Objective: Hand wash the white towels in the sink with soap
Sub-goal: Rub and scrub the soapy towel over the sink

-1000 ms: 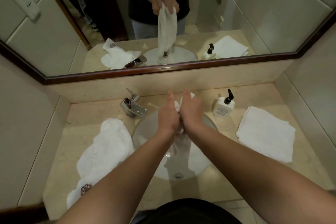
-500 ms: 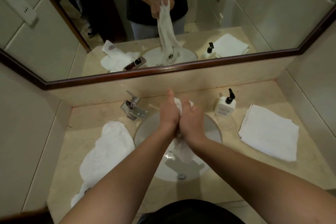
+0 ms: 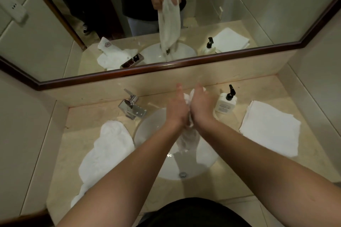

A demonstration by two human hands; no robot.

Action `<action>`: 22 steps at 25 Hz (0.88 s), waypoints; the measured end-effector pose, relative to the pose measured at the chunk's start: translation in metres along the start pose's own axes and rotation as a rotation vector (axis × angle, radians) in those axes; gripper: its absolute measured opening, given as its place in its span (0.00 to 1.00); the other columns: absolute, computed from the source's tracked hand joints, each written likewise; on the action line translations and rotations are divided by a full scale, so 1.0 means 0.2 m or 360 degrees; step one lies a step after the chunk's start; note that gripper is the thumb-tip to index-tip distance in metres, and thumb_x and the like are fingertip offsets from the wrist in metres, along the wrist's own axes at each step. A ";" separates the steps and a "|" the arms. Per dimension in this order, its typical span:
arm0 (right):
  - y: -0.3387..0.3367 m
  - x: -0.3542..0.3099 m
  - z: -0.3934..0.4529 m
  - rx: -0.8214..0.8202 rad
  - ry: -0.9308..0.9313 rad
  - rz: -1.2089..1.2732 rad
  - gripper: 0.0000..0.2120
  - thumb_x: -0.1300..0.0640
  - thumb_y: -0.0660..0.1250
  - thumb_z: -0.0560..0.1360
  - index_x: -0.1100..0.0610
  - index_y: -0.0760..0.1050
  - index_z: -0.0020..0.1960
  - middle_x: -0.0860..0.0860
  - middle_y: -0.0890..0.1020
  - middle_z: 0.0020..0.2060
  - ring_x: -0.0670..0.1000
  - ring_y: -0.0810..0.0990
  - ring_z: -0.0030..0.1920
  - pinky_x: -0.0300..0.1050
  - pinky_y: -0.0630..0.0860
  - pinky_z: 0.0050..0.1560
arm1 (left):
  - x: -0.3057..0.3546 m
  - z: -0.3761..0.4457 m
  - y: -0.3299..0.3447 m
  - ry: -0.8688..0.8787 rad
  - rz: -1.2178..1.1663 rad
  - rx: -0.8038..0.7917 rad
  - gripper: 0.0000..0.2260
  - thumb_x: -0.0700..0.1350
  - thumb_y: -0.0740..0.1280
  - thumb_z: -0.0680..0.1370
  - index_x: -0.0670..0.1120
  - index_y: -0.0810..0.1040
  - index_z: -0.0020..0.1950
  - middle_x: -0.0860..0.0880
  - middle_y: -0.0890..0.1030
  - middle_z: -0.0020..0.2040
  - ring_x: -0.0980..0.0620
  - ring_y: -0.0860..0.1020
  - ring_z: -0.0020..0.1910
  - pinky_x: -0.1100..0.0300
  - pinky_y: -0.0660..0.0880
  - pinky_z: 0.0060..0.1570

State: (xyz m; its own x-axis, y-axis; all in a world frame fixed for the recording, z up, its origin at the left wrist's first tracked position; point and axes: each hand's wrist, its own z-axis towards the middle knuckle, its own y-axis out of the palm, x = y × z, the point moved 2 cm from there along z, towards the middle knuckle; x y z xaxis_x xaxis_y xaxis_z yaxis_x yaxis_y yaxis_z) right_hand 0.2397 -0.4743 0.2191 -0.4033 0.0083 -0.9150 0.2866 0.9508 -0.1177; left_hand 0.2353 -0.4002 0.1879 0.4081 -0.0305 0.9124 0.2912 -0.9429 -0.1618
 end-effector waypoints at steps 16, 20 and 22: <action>0.02 0.02 -0.05 -0.0046 -0.0064 -0.0067 0.20 0.49 0.57 0.83 0.54 0.68 0.34 0.47 0.76 0.31 0.48 0.78 0.35 0.39 0.69 0.40 | -0.04 0.03 0.00 -0.0187 -0.0284 0.0042 0.30 0.65 0.54 0.82 0.49 0.72 0.26 0.50 0.76 0.27 0.50 0.75 0.32 0.51 0.73 0.41; 0.02 0.05 -0.02 -0.0040 -0.0107 -0.0101 0.20 0.50 0.58 0.83 0.54 0.71 0.33 0.47 0.76 0.29 0.43 0.75 0.29 0.36 0.68 0.30 | -0.11 0.03 0.02 -0.0258 -0.0372 -0.0129 0.33 0.72 0.56 0.76 0.43 0.80 0.41 0.42 0.82 0.39 0.45 0.80 0.43 0.51 0.76 0.47; 0.01 0.00 0.02 0.0080 0.0012 -0.0072 0.20 0.49 0.57 0.83 0.53 0.69 0.34 0.47 0.75 0.31 0.42 0.73 0.31 0.33 0.66 0.28 | -0.11 0.01 0.03 -0.0213 -0.0306 -0.0063 0.32 0.70 0.55 0.78 0.45 0.79 0.32 0.45 0.81 0.35 0.46 0.79 0.39 0.52 0.75 0.44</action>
State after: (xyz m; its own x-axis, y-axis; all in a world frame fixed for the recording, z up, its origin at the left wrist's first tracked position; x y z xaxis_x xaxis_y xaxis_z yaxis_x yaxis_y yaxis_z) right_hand 0.2440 -0.4740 0.2172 -0.4232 -0.0321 -0.9055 0.3109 0.9336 -0.1784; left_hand 0.2292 -0.4056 0.1663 0.4601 0.1927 0.8667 0.3416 -0.9394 0.0275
